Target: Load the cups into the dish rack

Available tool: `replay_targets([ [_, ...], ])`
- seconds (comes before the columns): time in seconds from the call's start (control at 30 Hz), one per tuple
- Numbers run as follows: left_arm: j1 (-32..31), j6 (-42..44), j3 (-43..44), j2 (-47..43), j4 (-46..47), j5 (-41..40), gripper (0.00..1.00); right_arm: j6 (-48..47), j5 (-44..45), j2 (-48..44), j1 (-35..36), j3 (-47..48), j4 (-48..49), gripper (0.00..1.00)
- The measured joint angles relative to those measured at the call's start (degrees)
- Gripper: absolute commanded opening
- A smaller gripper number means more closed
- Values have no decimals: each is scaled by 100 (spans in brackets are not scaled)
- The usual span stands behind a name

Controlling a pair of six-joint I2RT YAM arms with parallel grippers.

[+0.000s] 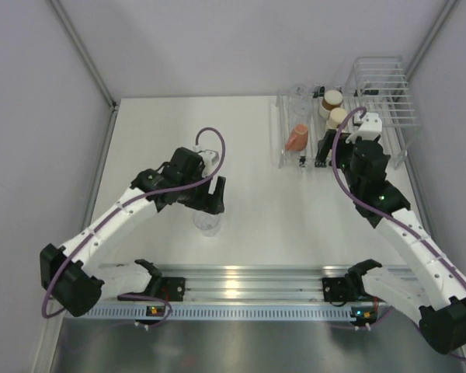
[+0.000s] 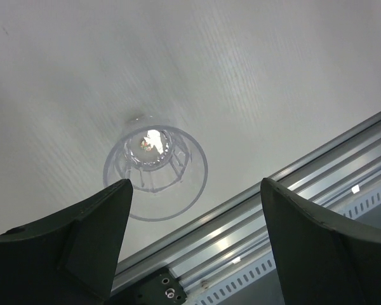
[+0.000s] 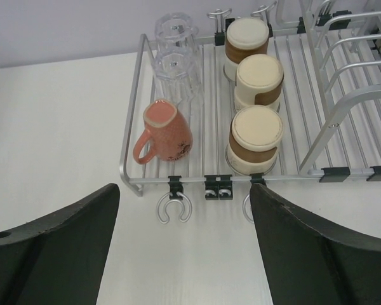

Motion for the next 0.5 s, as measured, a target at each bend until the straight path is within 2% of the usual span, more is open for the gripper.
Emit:
replay_targets([
  [0.17, -361, -101, 0, 608, 111, -184, 86, 2, -11, -79, -52, -4, -11, 84],
  [0.5, -361, -205, -155, 748, 251, -243, 87, 66, -55, -184, -107, -122, 4, 85],
])
